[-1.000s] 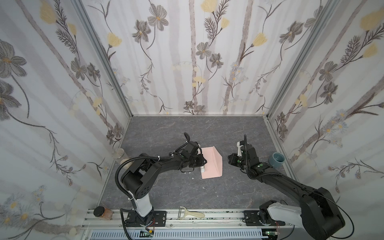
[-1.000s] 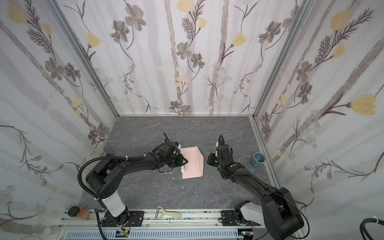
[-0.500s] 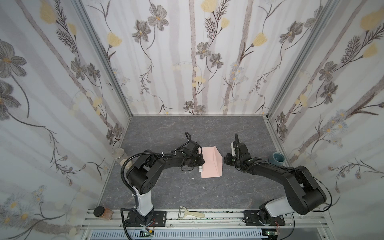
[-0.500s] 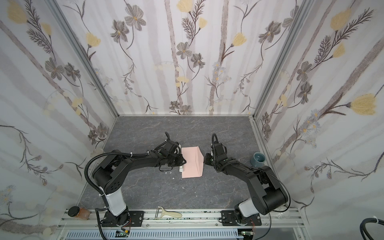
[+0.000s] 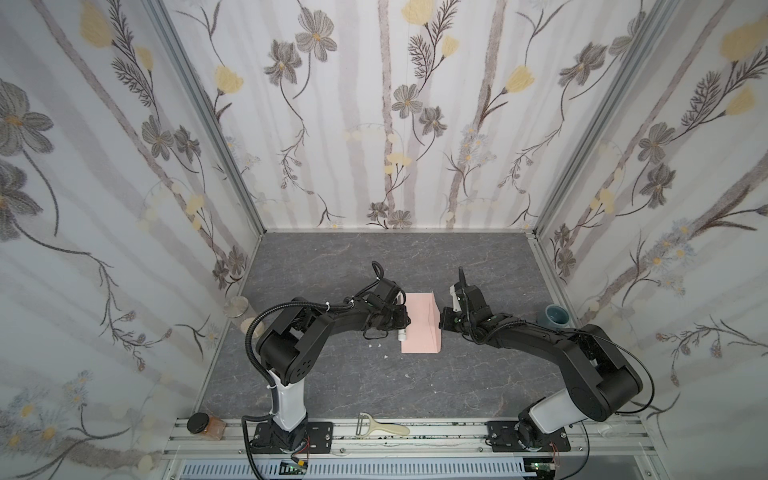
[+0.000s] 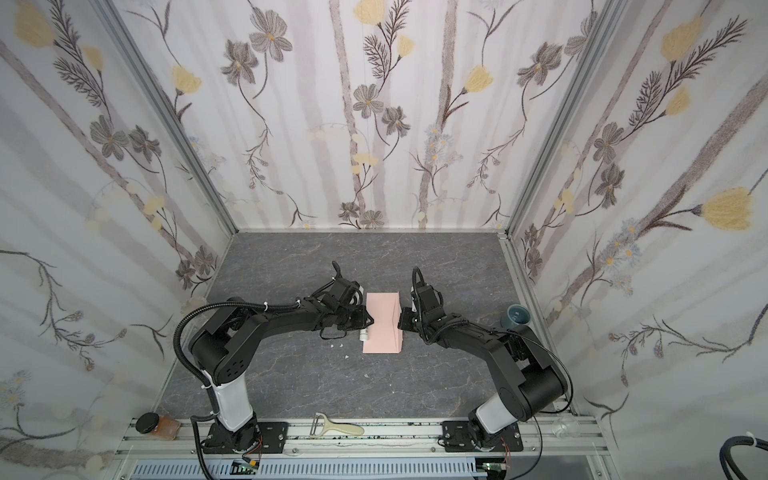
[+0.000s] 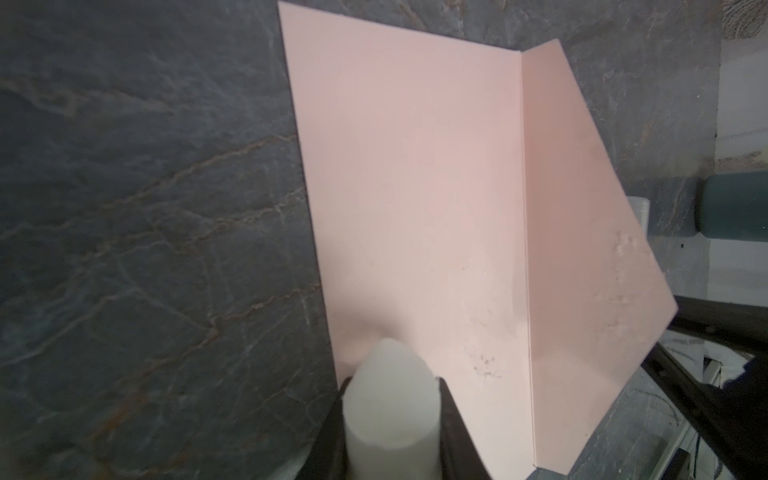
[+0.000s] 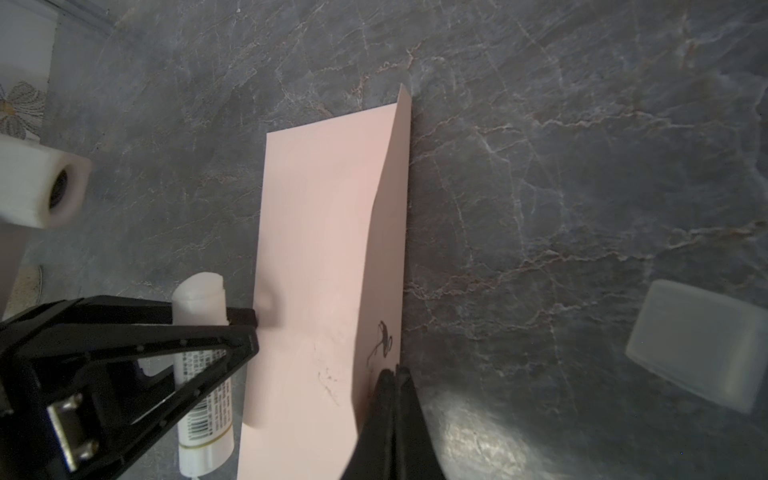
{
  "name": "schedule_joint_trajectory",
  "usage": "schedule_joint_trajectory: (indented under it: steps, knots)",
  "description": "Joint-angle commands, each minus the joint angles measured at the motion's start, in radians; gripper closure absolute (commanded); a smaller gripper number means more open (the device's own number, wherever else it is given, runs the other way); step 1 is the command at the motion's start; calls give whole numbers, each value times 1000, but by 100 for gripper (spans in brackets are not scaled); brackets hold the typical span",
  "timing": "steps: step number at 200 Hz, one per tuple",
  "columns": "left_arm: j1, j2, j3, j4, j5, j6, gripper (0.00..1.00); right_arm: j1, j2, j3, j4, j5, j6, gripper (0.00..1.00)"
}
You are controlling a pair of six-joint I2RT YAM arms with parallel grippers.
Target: Place the letter into the envelope and seal it
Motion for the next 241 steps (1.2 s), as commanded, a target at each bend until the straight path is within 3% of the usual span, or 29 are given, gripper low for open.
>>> schedule_joint_trajectory:
  steps: [1,241]
  knots:
    - [2,8,3,-65,-25,10,100,19,20,29,44,-12,7,96]
    - [1,54,46,-135,5,-18,100,62,301,227,-126,-111,-66,99]
